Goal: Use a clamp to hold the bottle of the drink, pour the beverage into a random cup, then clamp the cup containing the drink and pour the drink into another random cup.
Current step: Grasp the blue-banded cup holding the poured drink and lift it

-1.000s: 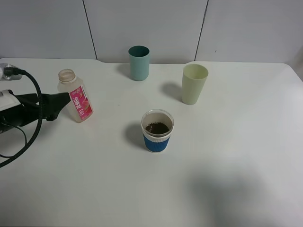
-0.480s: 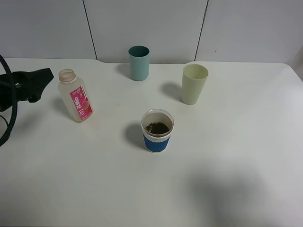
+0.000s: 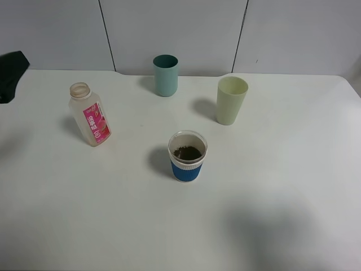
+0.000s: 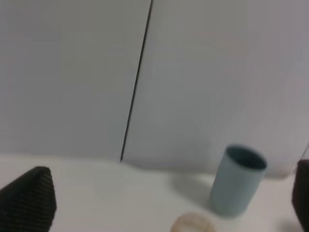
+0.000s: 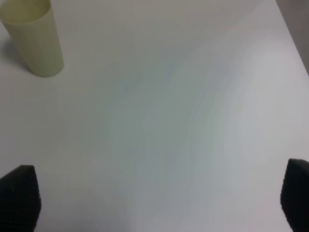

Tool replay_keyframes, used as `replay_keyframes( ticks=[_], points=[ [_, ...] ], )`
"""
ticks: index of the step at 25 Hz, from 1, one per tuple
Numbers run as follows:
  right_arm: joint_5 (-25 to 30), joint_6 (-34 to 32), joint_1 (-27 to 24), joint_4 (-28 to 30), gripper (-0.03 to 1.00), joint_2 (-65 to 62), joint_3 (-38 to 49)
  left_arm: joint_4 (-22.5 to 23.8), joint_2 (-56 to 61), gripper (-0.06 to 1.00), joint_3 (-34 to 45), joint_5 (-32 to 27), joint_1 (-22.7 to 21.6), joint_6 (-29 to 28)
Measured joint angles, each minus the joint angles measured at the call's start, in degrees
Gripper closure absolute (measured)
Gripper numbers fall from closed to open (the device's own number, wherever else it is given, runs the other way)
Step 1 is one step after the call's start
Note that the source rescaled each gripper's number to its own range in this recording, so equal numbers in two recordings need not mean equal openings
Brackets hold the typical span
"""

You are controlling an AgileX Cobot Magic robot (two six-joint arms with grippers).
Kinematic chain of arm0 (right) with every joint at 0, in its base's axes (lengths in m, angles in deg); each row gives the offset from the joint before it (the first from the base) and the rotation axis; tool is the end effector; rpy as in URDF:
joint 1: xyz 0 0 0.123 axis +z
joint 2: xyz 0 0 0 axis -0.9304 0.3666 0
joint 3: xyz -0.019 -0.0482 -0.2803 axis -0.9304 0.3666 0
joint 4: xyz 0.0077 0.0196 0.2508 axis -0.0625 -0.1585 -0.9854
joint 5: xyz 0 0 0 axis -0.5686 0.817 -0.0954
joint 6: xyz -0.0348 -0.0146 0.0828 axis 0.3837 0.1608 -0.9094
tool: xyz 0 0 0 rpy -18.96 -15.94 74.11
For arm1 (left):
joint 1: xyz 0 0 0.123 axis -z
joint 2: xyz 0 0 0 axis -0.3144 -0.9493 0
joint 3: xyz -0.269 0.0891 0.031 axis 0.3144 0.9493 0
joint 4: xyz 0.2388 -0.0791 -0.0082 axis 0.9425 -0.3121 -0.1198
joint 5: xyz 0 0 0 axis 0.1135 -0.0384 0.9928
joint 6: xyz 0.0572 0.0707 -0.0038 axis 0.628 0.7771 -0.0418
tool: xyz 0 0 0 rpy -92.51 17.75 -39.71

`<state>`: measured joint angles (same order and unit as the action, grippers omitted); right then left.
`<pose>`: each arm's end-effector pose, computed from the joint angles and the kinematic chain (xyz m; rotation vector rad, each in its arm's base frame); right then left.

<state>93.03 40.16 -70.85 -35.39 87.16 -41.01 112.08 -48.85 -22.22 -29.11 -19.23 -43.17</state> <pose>-0.0059 0.0021 0.2783 -0.0434 2.0388 -0.0496 0.1464 -0.0198 0.2435 -0.0041 1.5062 -0.3750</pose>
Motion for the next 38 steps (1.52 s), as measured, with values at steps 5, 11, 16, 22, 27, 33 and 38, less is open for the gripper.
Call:
replay_keyframes(
  ticks=[5, 11, 16, 22, 27, 33, 38],
  points=[
    [0.0, 0.0, 0.0, 0.0, -0.03, 0.0, 0.0, -2.1, 6.4, -0.05, -2.7, -0.4, 0.0, 0.0],
    [0.0, 0.0, 0.0, 0.0, -0.03, 0.0, 0.0, -2.9, 8.8, -0.05, -8.8, -0.9, 0.0, 0.0],
    [0.0, 0.0, 0.0, 0.0, -0.03, 0.0, 0.0, -2.9, 9.9, -0.05, -16.6, -15.1, 0.0, -0.7],
    [0.0, 0.0, 0.0, 0.0, -0.03, 0.0, 0.0, -2.9, 16.0, -0.05, -23.0, -44.2, 0.0, 4.4],
    [0.0, 0.0, 0.0, 0.0, -0.03, 0.0, 0.0, -11.1, 24.0, -0.05, -24.2, -58.6, 0.0, 19.0],
    [0.0, 0.0, 0.0, 0.0, -0.03, 0.0, 0.0, -23.1, 32.2, -0.05, -24.2, -76.3, 0.0, 32.4],
    [0.0, 0.0, 0.0, 0.0, -0.03, 0.0, 0.0, -24.4, 37.8, -0.05, -24.3, -84.9, 0.0, 31.9]
  ],
)
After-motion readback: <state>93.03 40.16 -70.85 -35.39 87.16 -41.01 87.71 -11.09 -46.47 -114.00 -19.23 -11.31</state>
